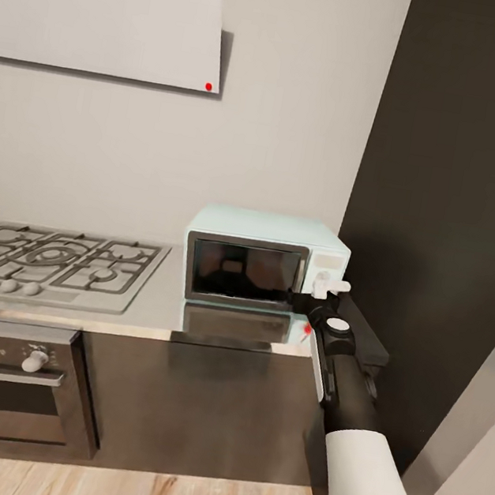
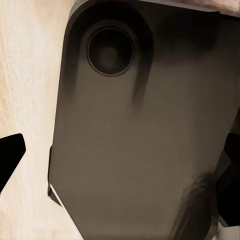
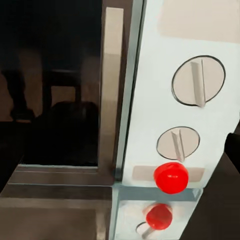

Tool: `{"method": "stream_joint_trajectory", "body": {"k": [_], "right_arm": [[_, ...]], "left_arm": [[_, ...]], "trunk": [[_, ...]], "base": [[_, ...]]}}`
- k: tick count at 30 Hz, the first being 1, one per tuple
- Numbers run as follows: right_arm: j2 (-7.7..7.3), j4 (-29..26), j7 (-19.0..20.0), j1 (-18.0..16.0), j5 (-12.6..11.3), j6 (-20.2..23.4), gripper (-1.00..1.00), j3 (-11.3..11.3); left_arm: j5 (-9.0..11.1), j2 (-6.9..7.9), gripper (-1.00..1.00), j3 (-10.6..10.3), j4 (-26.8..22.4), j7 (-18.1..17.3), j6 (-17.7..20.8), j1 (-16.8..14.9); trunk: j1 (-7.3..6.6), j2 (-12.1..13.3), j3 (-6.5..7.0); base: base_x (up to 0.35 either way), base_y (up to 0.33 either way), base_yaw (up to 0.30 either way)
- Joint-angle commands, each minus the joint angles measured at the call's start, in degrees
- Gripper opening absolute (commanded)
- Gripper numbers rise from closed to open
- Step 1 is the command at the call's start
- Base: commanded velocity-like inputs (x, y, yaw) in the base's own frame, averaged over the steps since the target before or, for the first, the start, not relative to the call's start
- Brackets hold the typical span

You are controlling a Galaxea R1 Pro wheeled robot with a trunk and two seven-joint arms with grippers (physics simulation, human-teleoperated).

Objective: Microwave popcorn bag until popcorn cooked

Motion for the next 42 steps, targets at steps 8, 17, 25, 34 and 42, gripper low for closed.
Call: {"method": "stream_joint_trajectory", "body": {"k": [8, 17, 25, 34, 42], "right_arm": [[0.05, 0.25, 0.1, -0.03, 0.23, 0.26, 1.0, -0.07], [0.05, 4.11, 0.19, -0.03, 0.23, -1.08, 1.0, -0.08], [0.05, 4.43, 0.19, -0.03, 0.23, -1.13, 1.0, -0.09], [0.05, 4.43, 0.19, -0.03, 0.3, -1.13, 1.0, -0.12], [0.05, 4.43, 0.31, -0.03, 0.32, -1.13, 1.0, -0.17]], "left_arm": [[0.38, 0.06, 1.0, 0.0, -0.06, -0.03, -0.04, 0.01], [0.37, 0.04, 1.0, 0.0, -0.06, 0.02, -0.04, 0.01], [0.37, 0.05, 1.0, -0.06, -0.06, 0.0, -0.04, 0.01], [0.37, 0.06, 1.0, -0.02, -0.06, -0.01, -0.04, 0.01], [0.37, 0.04, 1.0, -0.04, -0.06, -0.03, -0.04, 0.01]], "trunk": [[0.01, -0.03, -0.05], [0.01, -0.03, -0.05], [0.01, -0.03, -0.05], [0.01, -0.03, -0.05], [0.01, -0.03, -0.05]], "base": [[0.146, 0.0, 0.0], [0.149, 0.0, 0.0], [0.001, 0.0, 0.0], [0.061, 0.047, 0.0], [0.003, 0.002, 0.0]]}}
